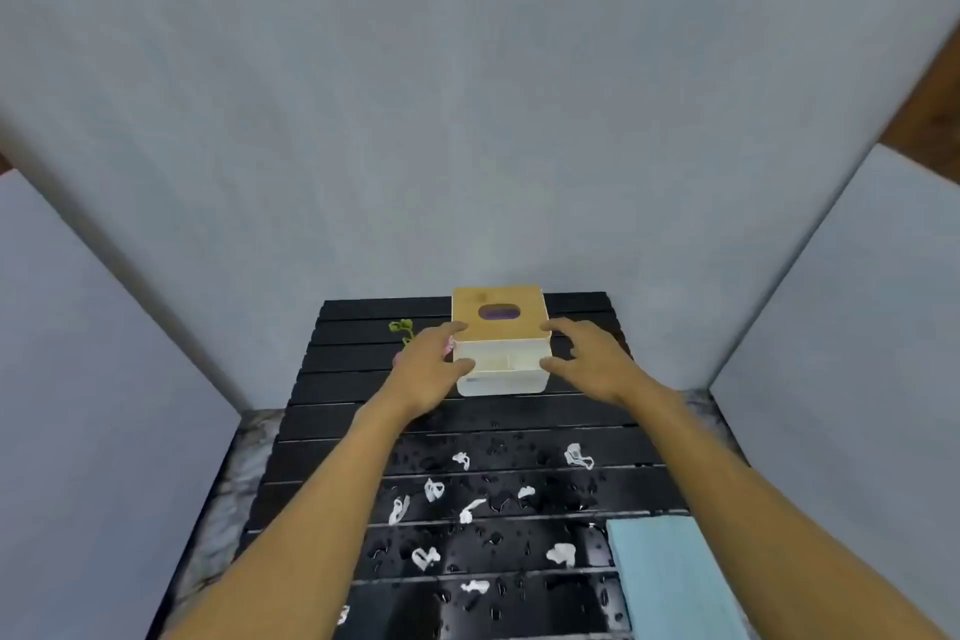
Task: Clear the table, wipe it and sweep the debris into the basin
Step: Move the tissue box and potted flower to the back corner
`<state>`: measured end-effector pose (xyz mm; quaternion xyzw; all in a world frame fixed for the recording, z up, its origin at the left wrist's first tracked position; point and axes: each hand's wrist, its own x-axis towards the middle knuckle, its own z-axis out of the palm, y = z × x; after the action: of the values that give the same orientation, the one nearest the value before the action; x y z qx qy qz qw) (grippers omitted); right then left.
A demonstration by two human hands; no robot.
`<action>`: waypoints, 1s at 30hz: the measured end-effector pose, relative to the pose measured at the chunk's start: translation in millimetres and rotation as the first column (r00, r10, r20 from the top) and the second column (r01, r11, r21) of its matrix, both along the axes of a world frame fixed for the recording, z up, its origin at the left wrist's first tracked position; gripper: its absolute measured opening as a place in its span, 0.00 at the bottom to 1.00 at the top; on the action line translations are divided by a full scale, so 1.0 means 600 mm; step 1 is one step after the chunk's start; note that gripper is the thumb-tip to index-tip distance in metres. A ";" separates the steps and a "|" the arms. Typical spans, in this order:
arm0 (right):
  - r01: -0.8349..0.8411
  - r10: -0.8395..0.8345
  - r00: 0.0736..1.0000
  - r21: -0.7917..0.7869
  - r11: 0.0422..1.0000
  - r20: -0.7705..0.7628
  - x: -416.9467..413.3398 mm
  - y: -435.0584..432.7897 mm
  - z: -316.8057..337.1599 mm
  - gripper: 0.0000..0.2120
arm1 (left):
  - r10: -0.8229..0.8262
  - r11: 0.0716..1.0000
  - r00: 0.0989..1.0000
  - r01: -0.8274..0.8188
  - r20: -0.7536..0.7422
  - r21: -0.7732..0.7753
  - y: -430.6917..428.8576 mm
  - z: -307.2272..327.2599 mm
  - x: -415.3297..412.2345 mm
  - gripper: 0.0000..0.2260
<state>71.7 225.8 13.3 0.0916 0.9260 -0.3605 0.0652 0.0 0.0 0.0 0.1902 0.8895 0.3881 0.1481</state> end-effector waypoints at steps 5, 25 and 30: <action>0.032 -0.030 0.994 0.014 0.999 -0.102 -0.028 0.010 -0.103 0.27 | -0.024 1.000 0.991 0.023 -0.134 -0.006 0.024 -0.087 -0.020 0.23; 0.134 -0.144 0.955 -0.056 0.989 -0.258 -0.066 0.040 -0.205 0.26 | 0.130 0.985 0.936 -0.085 -0.326 0.148 0.077 -0.200 -0.051 0.23; 0.193 -0.210 0.927 -0.085 0.978 -0.311 -0.065 0.085 -0.222 0.25 | 0.156 0.972 0.945 -0.095 -0.289 0.214 0.118 -0.209 -0.066 0.22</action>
<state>32.6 276.8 -119.9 0.1250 0.9001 -0.3997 -0.1201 -39.6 70.7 -125.2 0.2040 0.8693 0.4489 -0.0350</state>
